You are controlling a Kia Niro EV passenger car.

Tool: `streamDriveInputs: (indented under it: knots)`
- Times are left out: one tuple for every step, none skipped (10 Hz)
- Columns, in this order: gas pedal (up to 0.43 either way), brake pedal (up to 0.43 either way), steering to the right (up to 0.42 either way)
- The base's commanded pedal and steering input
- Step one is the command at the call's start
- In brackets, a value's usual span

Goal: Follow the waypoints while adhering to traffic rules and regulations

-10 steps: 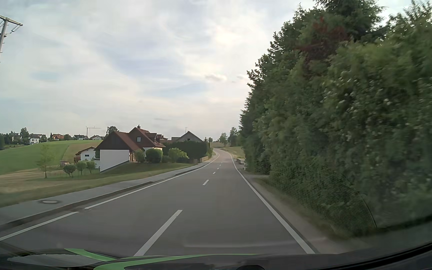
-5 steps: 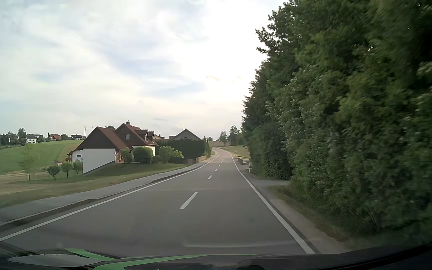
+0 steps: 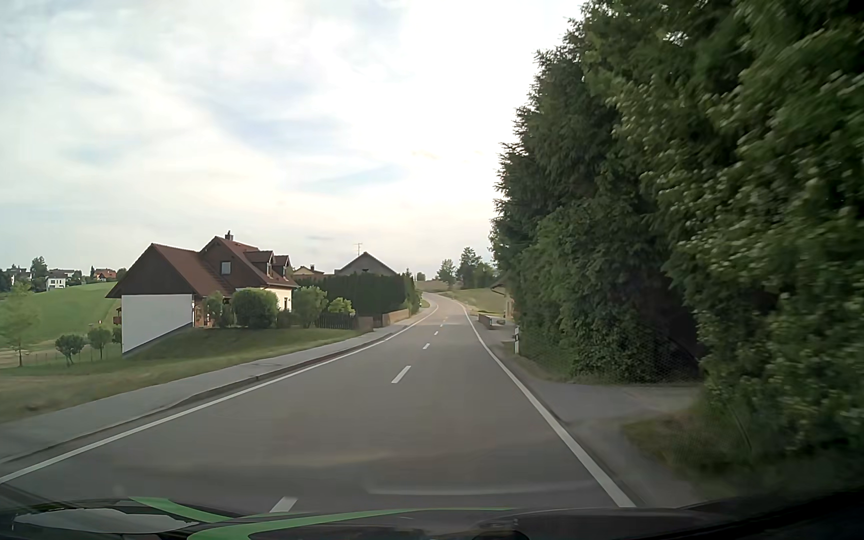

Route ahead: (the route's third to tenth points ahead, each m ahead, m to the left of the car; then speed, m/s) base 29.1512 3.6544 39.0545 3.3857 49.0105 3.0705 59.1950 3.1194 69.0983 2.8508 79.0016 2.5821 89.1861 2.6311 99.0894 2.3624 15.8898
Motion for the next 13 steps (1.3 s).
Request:
streamDriveInputs:
  knots:
    - [0.118, 0.0, 0.0]
    - [0.118, 0.0, 0.0]
    - [0.118, 0.0, 0.0]
    - [0.118, 0.0, 0.0]
    - [0.059, 0.0, 0.0]
    - [0.0, 0.0, 0.0]
    - [0.0, 0.0, 0.0]
    - [0.0, 0.0, 0.0]
    - [0.0, 0.0, 0.0]
    - [0.0, 0.0, 0.0]
    - [0.0, 0.0, 0.0]
    - [0.0, 0.0, 0.0]
    - [0.0, 0.0, 0.0]
